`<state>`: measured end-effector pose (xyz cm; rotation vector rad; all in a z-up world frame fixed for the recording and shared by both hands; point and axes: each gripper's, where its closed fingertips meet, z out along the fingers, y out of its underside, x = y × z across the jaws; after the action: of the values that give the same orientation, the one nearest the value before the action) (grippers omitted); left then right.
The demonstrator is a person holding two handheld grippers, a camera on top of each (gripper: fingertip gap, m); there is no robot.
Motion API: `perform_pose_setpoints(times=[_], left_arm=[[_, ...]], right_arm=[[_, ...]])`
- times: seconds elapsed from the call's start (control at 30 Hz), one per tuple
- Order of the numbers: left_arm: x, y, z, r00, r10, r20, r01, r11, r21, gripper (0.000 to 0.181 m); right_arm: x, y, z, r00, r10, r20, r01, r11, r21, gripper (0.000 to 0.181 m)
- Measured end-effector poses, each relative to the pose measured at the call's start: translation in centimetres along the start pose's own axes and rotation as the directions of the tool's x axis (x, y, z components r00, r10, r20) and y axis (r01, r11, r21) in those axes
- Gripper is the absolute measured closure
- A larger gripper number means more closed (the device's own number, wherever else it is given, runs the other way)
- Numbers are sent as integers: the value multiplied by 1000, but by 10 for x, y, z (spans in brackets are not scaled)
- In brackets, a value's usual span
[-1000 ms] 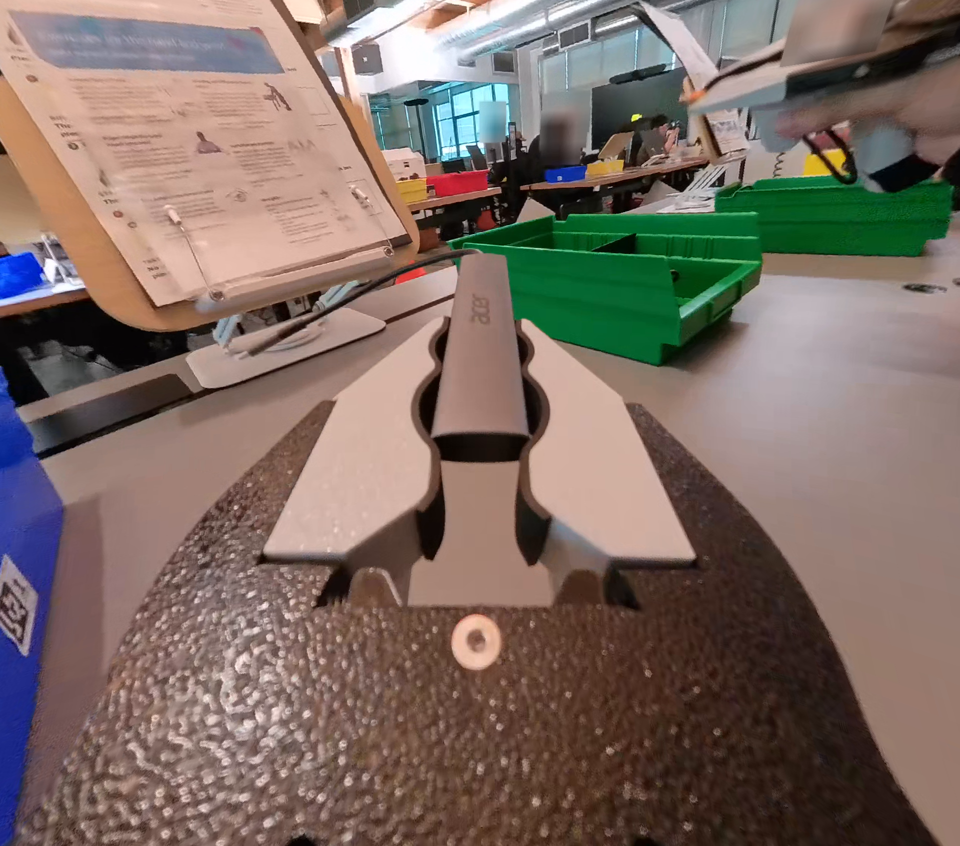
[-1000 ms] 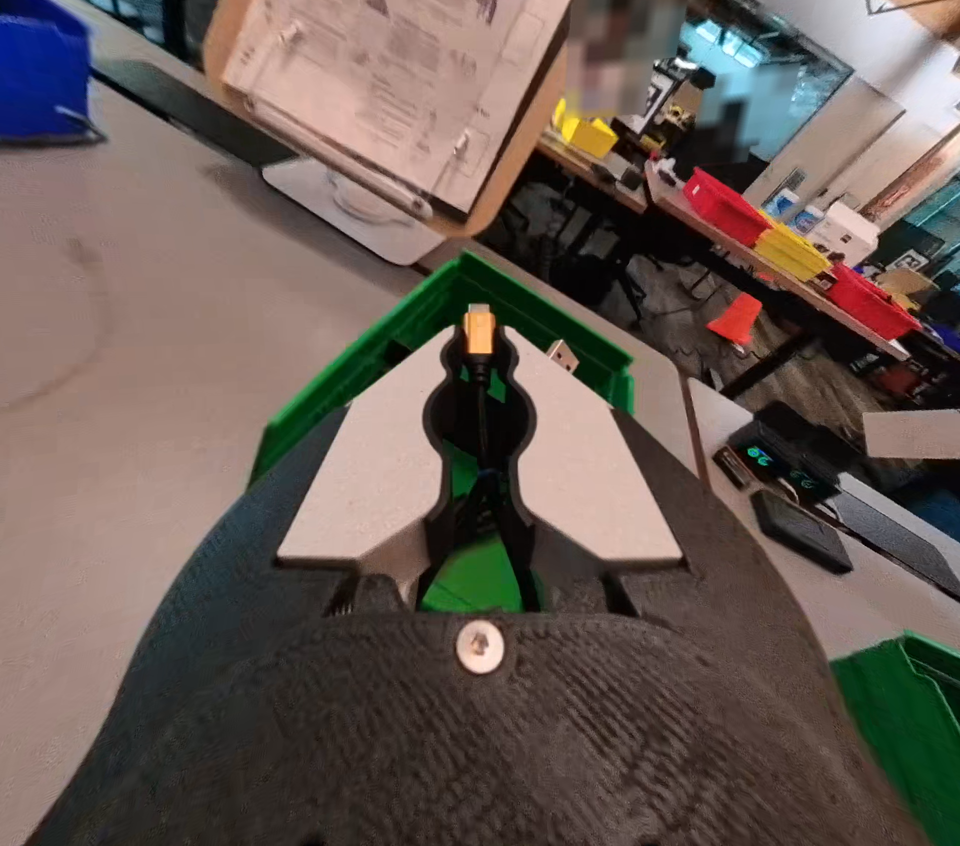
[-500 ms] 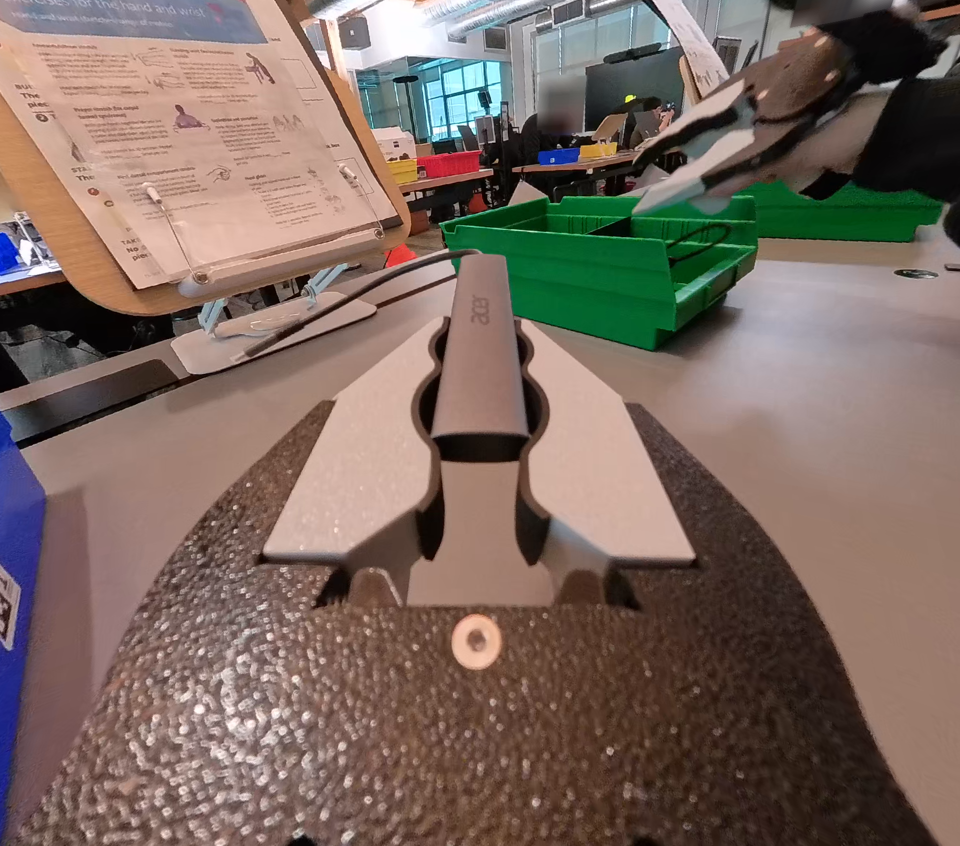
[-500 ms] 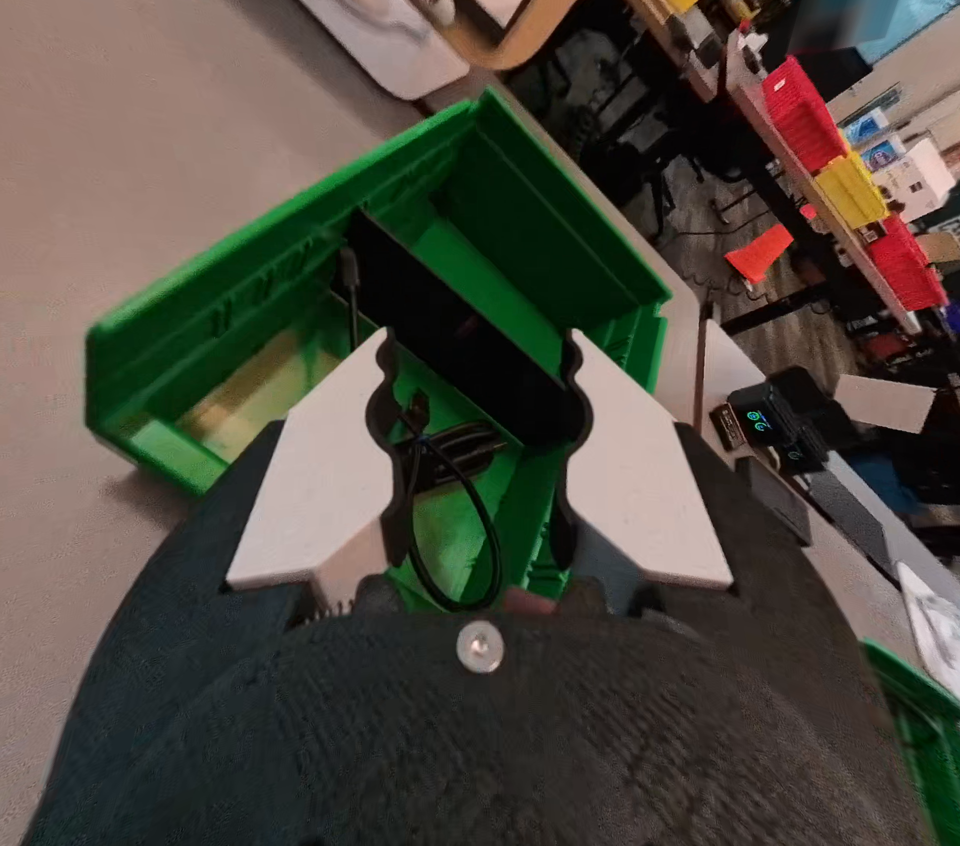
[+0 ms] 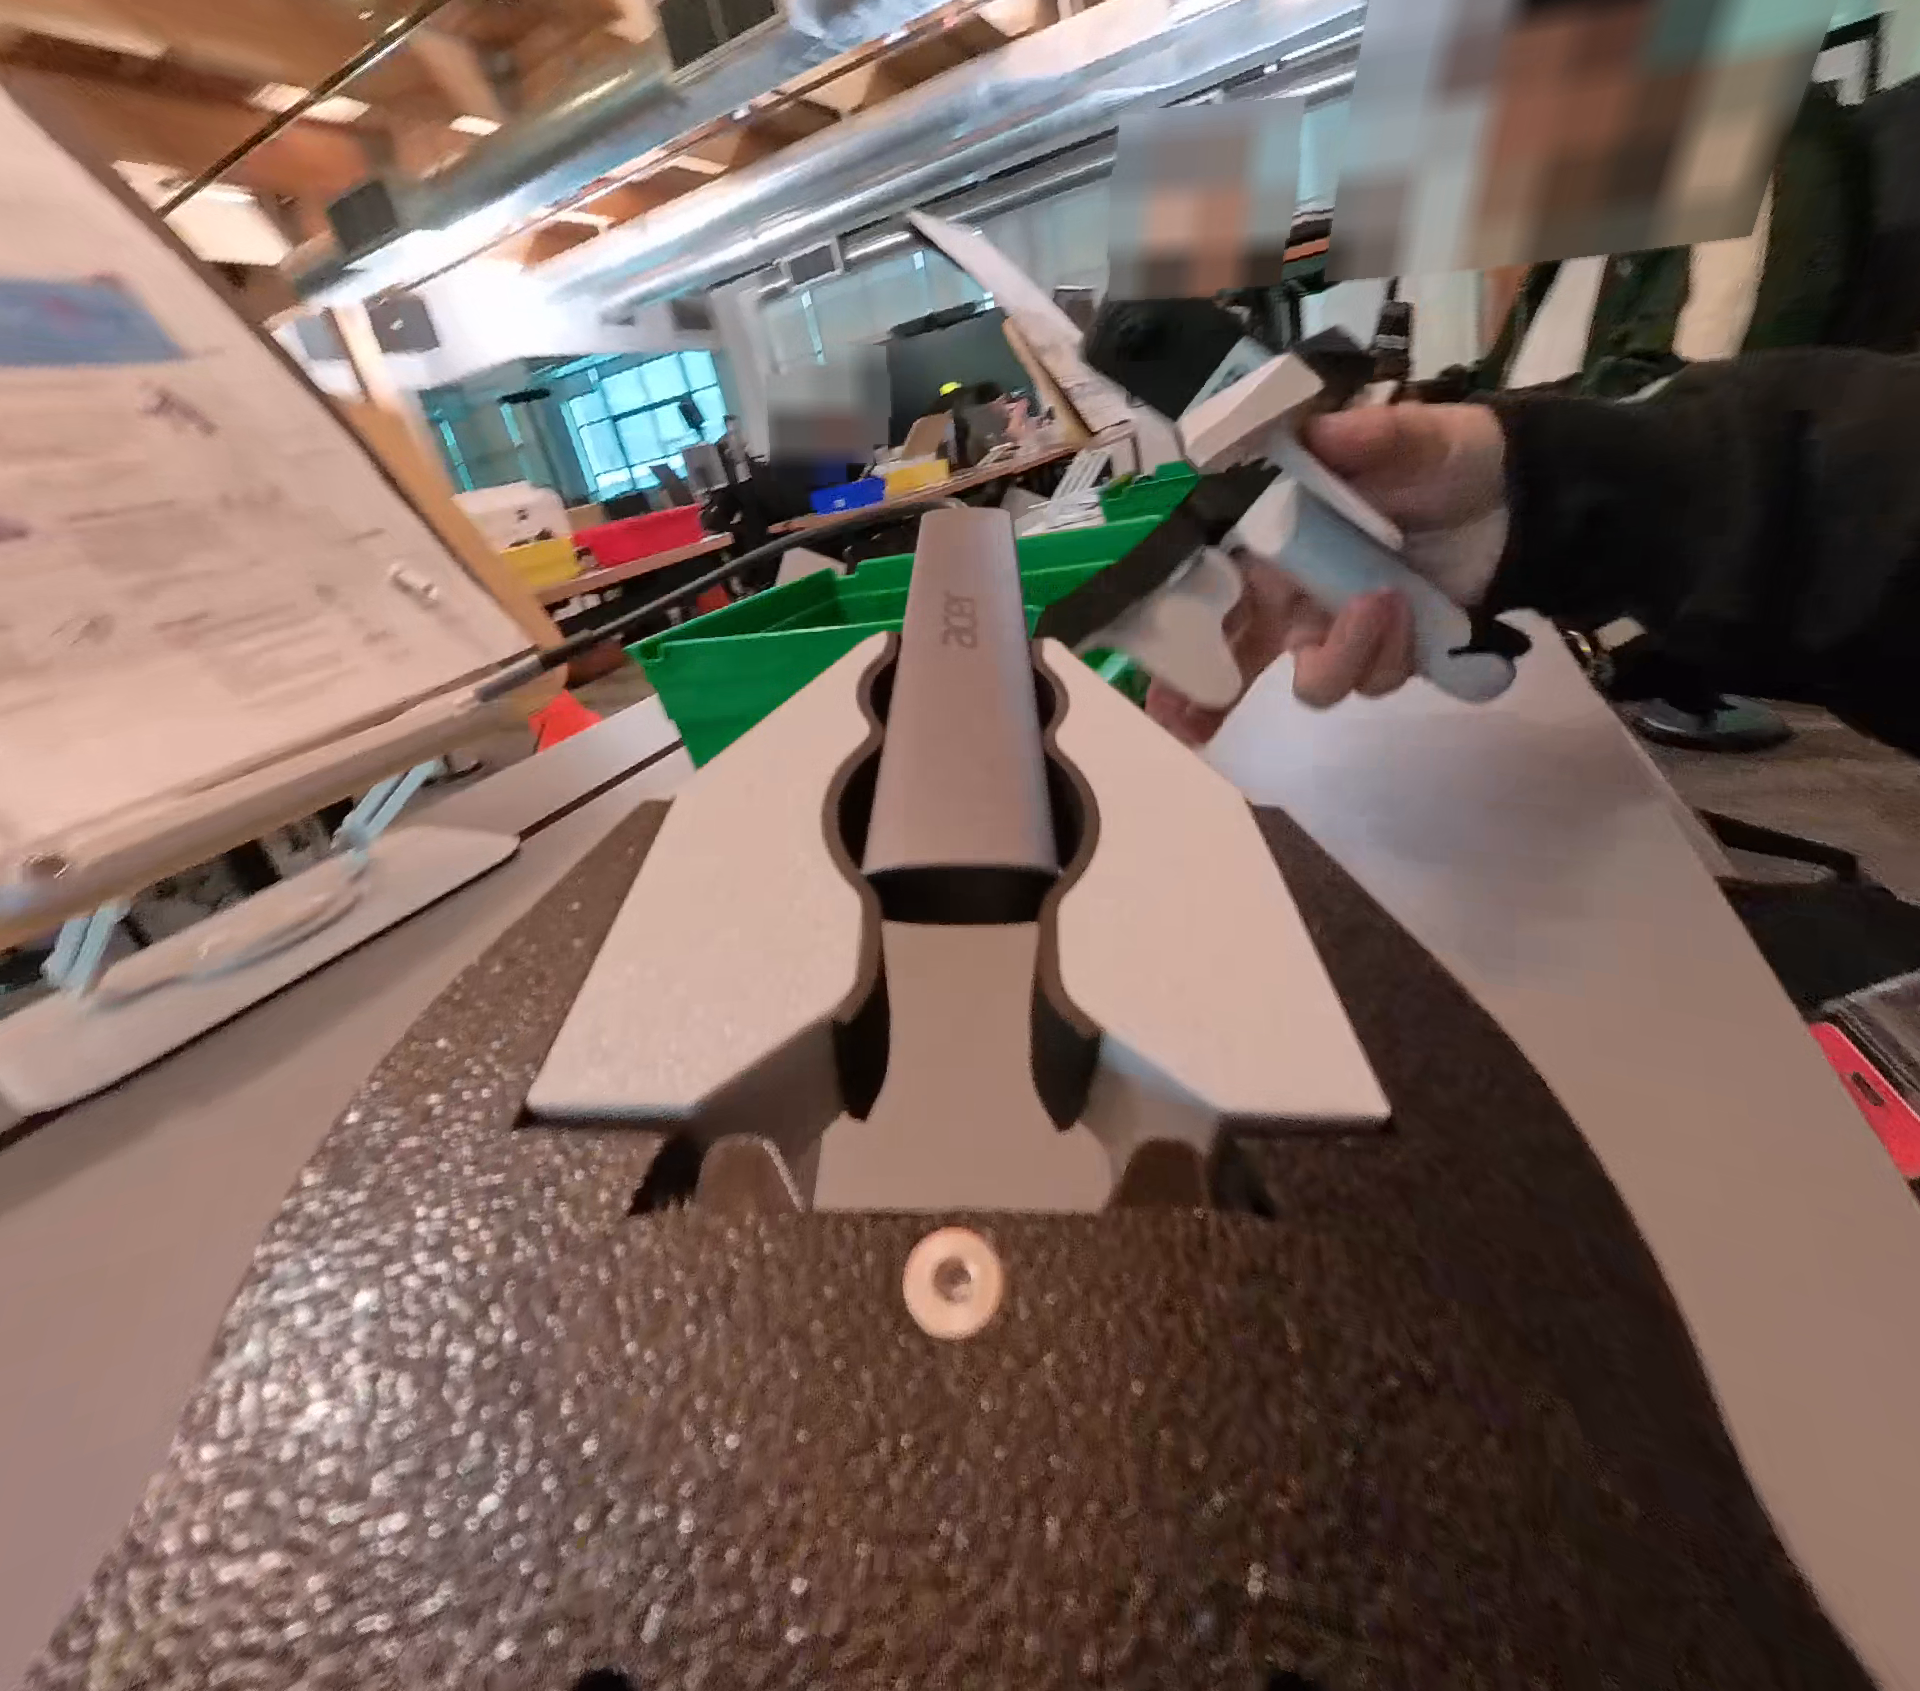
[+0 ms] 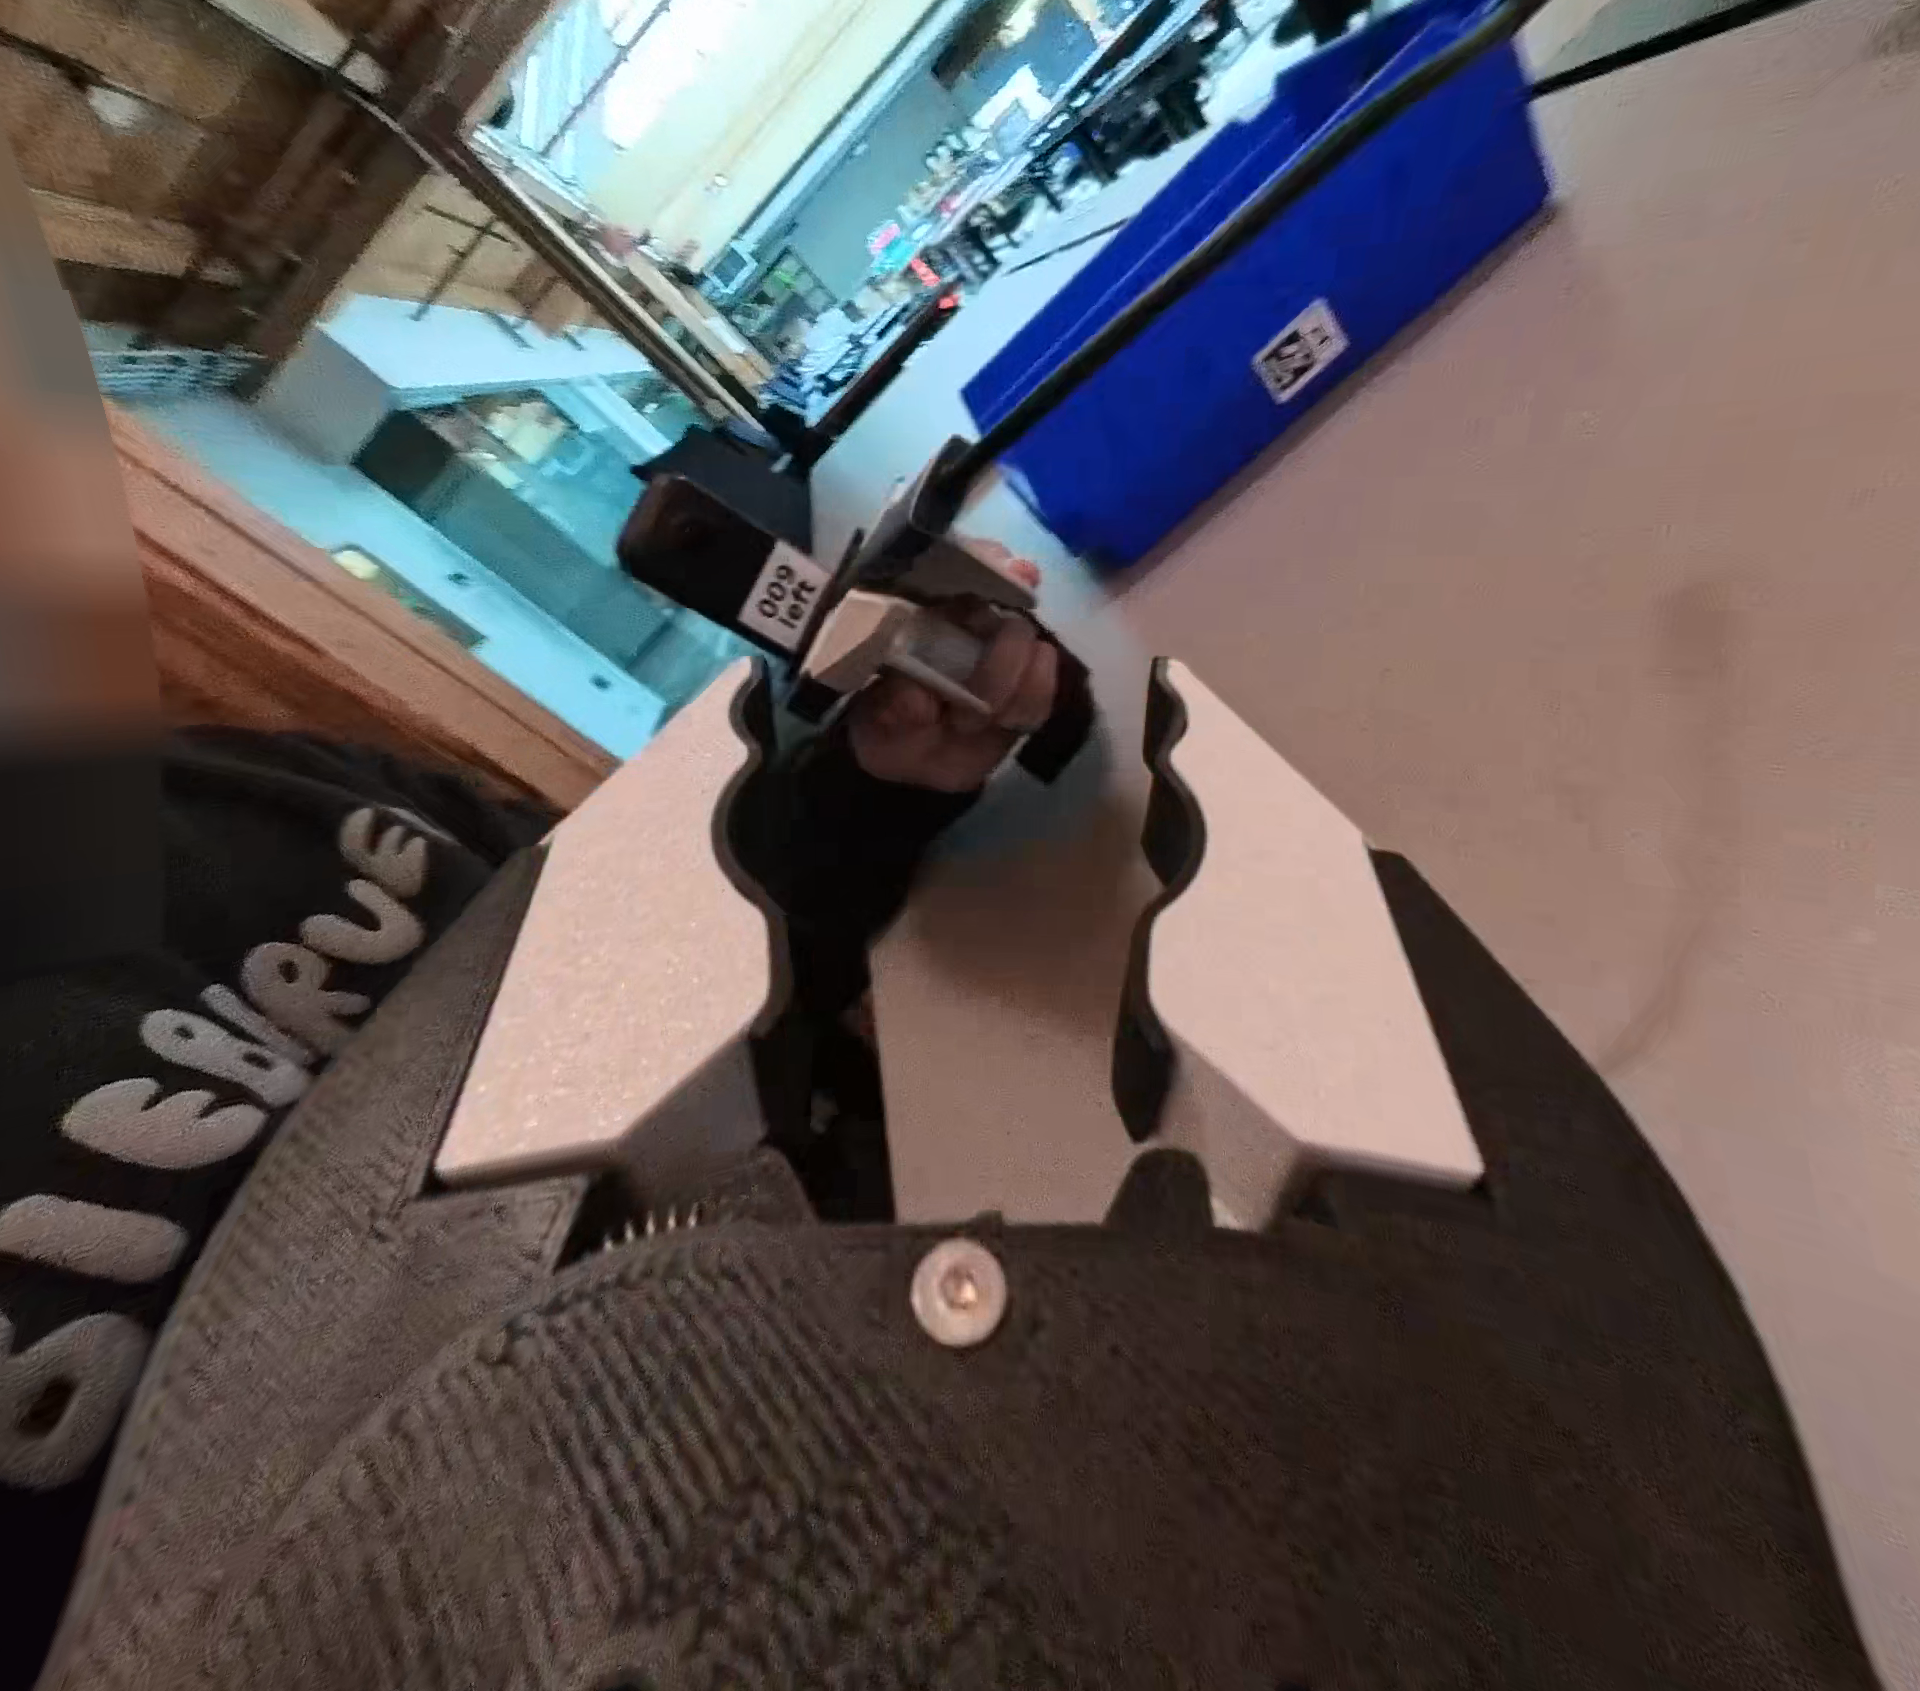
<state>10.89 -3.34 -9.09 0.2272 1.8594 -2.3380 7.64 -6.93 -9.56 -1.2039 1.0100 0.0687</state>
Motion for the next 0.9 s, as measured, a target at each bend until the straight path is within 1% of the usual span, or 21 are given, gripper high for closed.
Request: perform_pose_setpoints(times=[0.07,0.1,0.17,0.27,0.33,0.4,0.43,0.5,0.57,0.6,0.67,0.7,0.77,0.83,0.87,0.9], left_arm=[[11,-3,1,998,23,-61,-22,1000,20,160],[16,-3,1,995,40,-87,-38,999,27,160],[26,-2,2,988,78,-135,-75,997,24,160],[37,3,5,974,139,-182,-141,990,3,160],[43,7,6,963,167,-210,-174,985,-12,160],[48,9,7,956,183,-231,-193,981,-19,160],[49,9,7,953,191,-236,-200,980,-15,160],[50,10,7,952,191,-241,-200,980,-15,160],[53,2,7,957,154,-245,-151,988,32,160],[53,0,6,959,141,-245,-133,990,48,160],[49,-1,6,967,128,-221,-119,992,52,142],[42,-3,6,978,111,-177,-103,993,55,125],[31,-12,4,991,63,-117,-51,993,107,109],[15,-17,1,999,39,-28,-35,990,137,104],[10,-16,0,999,42,5,-42,990,132,105],[6,-15,0,999,44,27,-47,992,120,106]], right_arm=[[-14,12,17,987,94,129,-93,996,-15,112],[-18,14,23,977,137,163,-135,991,-24,115],[-21,19,30,966,180,187,-172,983,-61,117],[-21,24,33,967,200,157,-184,977,-106,118],[-23,21,33,964,214,160,-199,974,-105,129],[-22,22,33,964,217,150,-202,973,-112,159],[-19,24,34,970,201,135,-186,975,-119,166],[-18,25,33,975,174,138,-157,980,-125,170],[-24,23,34,967,175,183,-155,981,-120,173],[-25,22,34,969,161,185,-140,983,-120,173],[-24,23,33,983,96,158,-73,987,-143,174],[-23,22,31,988,69,137,-48,988,-150,174],[-21,12,25,996,13,90,0,990,-143,174],[-15,-12,11,998,-68,-4,68,992,-107,174],[-8,-27,0,987,-137,-89,128,986,-102,174],[3,-45,-14,954,-217,-207,197,974,-111,174]])
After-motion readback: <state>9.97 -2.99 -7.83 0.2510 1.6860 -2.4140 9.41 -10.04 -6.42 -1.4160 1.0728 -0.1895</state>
